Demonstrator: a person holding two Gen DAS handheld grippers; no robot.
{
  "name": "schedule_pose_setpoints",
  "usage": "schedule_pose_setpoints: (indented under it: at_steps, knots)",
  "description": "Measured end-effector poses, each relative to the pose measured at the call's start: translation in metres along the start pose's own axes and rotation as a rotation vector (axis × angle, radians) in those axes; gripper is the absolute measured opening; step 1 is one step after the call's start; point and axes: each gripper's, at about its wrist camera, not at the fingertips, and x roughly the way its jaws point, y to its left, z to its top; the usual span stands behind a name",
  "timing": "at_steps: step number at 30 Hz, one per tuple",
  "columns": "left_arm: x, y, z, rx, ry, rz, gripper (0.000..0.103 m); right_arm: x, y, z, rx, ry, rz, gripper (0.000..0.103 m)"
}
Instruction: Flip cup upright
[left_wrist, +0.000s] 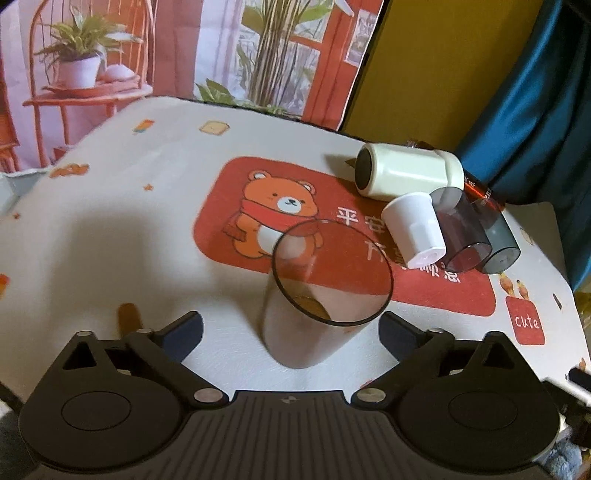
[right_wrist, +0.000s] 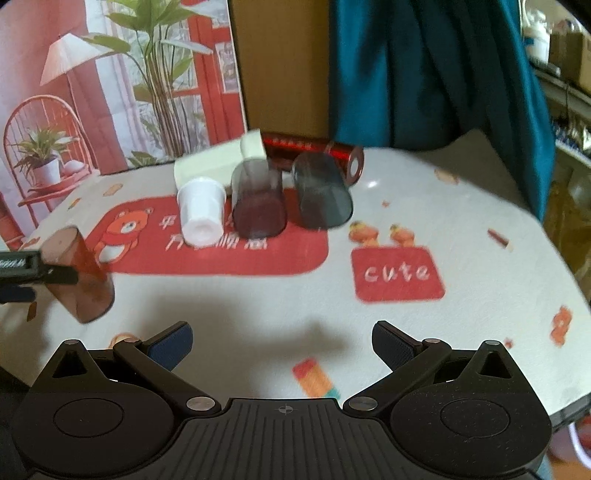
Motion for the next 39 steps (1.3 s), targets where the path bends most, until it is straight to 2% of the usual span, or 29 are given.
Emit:
schedule_pose_setpoints:
  at_steps: [10,18,23,27,32,39]
  knots:
    - [-0.063,-0.025,-0.003,0.078,-0.035,0.047,0.103,-0.045,0.004,0.037,0.011,-0.047,-0.001,0.103]
    - [-0.112,-0.039,-0.013,0.138,-0.075,0.090,0.103,-0.095,0.014,0.043,-0.042,-0.116,-0.015,0.103]
    - [-0.138,-0.037,-0.024,0.131,-0.093,0.072,0.103,-0.119,0.022,0.038,-0.065,-0.137,-0.018,0.103]
    - [-0.148,-0.039,-0.035,0.147,-0.100,0.120,0.103,-0.132,0.027,0.027,-0.066,-0.143,-0.016,0.103]
    - [-0.161,-0.042,-0.054,0.162,-0.138,0.144,0.103,-0.134,0.032,0.011,-0.050,-0.123,-0.018,0.103]
    - [-0.166,-0.043,-0.061,0.162,-0.170,0.159,0.103,-0.129,0.037,-0.017,-0.064,-0.102,-0.062,0.103]
